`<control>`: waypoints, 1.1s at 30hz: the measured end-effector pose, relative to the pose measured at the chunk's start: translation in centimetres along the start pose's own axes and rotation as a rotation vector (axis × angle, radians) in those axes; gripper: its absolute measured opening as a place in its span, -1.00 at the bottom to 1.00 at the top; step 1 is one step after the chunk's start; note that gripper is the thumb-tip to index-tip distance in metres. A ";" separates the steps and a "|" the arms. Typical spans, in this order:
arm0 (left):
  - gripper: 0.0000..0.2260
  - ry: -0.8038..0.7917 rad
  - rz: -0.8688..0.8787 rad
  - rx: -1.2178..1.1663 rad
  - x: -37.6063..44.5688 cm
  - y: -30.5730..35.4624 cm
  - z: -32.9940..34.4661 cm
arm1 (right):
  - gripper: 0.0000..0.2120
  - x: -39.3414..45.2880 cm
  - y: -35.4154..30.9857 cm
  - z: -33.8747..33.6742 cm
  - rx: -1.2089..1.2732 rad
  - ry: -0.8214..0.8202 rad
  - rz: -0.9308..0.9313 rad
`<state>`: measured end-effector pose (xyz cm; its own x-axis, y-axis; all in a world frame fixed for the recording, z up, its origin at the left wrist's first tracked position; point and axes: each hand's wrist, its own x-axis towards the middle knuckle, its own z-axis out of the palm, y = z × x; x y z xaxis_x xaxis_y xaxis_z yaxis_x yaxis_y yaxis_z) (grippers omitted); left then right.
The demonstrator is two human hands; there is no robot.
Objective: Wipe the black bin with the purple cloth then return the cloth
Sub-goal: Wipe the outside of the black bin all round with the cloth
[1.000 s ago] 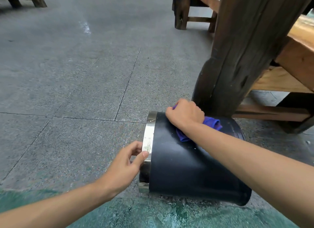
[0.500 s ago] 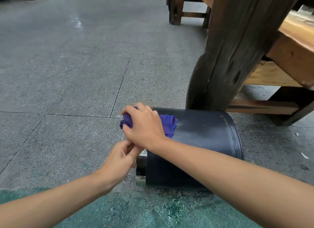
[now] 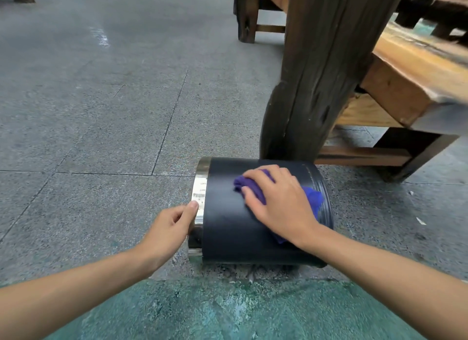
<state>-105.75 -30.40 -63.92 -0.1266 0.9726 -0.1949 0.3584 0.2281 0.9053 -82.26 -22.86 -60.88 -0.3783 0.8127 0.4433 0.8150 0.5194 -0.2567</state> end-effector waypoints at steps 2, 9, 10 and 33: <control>-0.38 -0.054 0.021 0.006 -0.6 -0.7 -0.3 | -0.73 -0.5 2.9 -1.5 0.010 0.048 0.105; -0.80 -0.186 0.113 0.072 -2.4 -1.7 0.0 | -0.78 -2.0 8.1 -5.2 0.237 0.193 0.607; -0.81 -0.173 0.111 0.055 -2.4 -1.3 0.2 | -0.83 -2.8 8.4 -5.1 0.318 0.194 0.768; -0.57 0.128 0.241 0.109 0.7 13.0 -2.6 | -0.62 1.7 7.8 -8.7 0.997 -0.030 1.286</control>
<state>-103.61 -26.84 -51.34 -0.1393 0.9873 0.0764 0.4891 0.0015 0.8722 -72.70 -19.69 -54.65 0.2727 0.8196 -0.5039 -0.0045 -0.5227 -0.8525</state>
